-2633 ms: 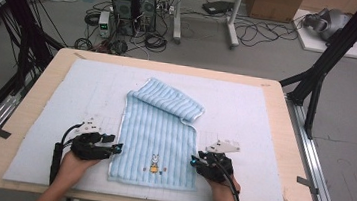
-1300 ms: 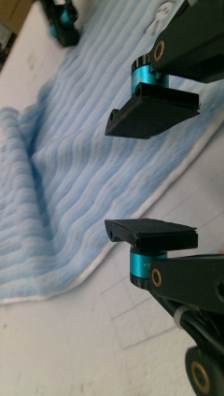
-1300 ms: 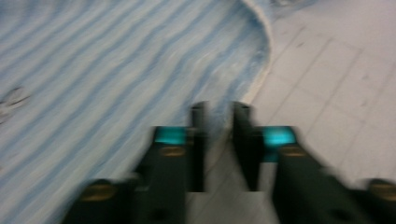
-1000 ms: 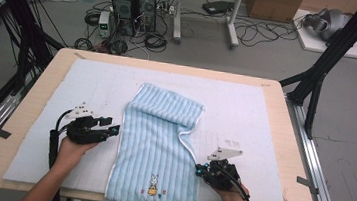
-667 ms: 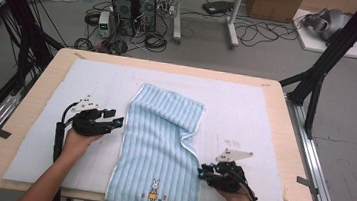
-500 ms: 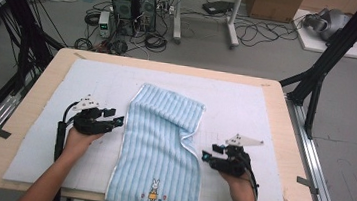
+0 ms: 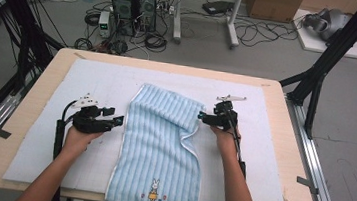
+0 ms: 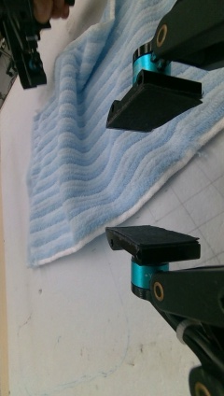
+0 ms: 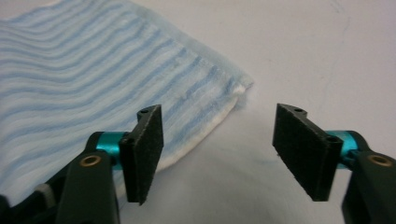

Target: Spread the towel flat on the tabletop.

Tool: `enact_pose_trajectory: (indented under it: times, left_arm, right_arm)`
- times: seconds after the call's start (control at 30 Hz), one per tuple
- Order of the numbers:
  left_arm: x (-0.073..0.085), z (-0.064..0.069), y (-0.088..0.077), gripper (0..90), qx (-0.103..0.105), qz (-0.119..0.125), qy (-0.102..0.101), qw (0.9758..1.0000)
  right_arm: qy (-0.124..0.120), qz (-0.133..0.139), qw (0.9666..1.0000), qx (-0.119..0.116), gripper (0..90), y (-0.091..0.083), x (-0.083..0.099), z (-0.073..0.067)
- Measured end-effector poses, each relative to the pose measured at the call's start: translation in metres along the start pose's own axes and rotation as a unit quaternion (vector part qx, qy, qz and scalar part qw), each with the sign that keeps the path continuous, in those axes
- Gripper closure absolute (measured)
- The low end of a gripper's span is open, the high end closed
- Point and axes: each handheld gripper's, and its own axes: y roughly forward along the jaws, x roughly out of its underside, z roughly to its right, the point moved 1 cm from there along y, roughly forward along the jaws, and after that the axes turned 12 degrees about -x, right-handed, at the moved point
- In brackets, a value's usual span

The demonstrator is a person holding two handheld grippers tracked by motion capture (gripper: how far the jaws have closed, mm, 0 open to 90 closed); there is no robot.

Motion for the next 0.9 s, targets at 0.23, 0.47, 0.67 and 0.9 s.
enact_pose_trajectory:
  times: [0.23, 0.47, 0.67, 0.9]
  left_arm:
    - [0.001, 0.001, 0.002, 41.5, -0.001, -0.007, 0.009, 0.9999]
    - [0.002, 0.001, 0.002, 41.6, -0.005, -0.013, 0.006, 0.9999]
    - [0.004, 0.002, 0.003, 41.6, -0.008, -0.021, 0.008, 0.9997]
    - [0.005, 0.003, 0.005, 41.6, -0.006, -0.023, 0.009, 0.9997]
  right_arm:
    - [-0.041, -0.037, 0.9984, 0.011, 63.3, 0.026, -0.004, -0.005]
    - [-0.062, -0.063, 0.9951, 0.046, 86.5, 0.036, -0.020, -0.003]
    - [-0.025, -0.024, 0.9924, 0.118, 86.4, 0.035, -0.036, 0.019]
    - [0.005, 0.014, 0.9949, 0.099, 67.8, 0.031, -0.037, 0.021]
